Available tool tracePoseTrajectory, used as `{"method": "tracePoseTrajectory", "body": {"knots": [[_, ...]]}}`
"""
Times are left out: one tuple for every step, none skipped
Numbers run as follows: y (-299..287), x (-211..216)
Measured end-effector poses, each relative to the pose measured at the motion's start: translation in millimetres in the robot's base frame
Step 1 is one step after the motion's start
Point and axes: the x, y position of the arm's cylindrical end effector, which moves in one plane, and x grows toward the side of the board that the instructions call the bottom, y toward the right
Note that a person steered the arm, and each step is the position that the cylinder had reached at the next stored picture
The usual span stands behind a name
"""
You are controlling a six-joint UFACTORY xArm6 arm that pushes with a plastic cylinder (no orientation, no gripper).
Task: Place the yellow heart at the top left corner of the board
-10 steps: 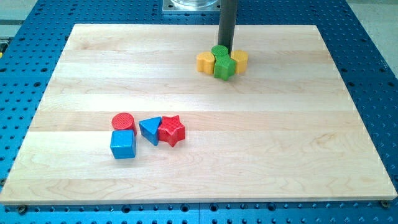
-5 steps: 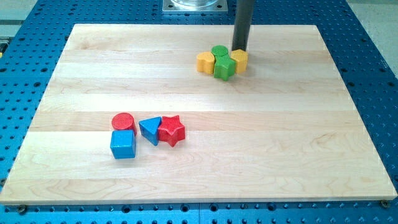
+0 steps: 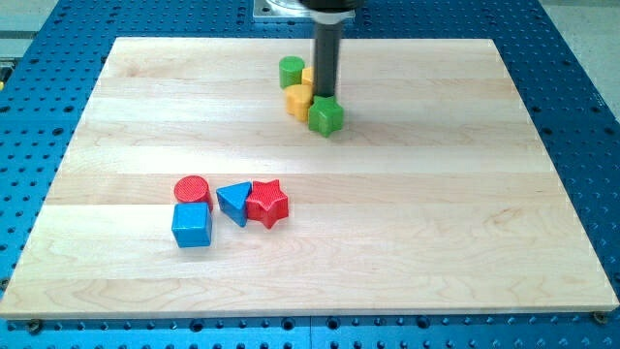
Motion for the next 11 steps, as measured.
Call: {"method": "tracePoseTrajectory", "body": {"knots": [[-3.4, 0.0], [-42.9, 17.8], [-122.5, 63.5], [-183.8, 46.7], [-186.5, 92.2], [-214.1, 60.6], [-214.1, -13.2], [-218.4, -43.7], [-223.9, -60.2], [-220.0, -54.4], [-208.6, 54.6]]}}
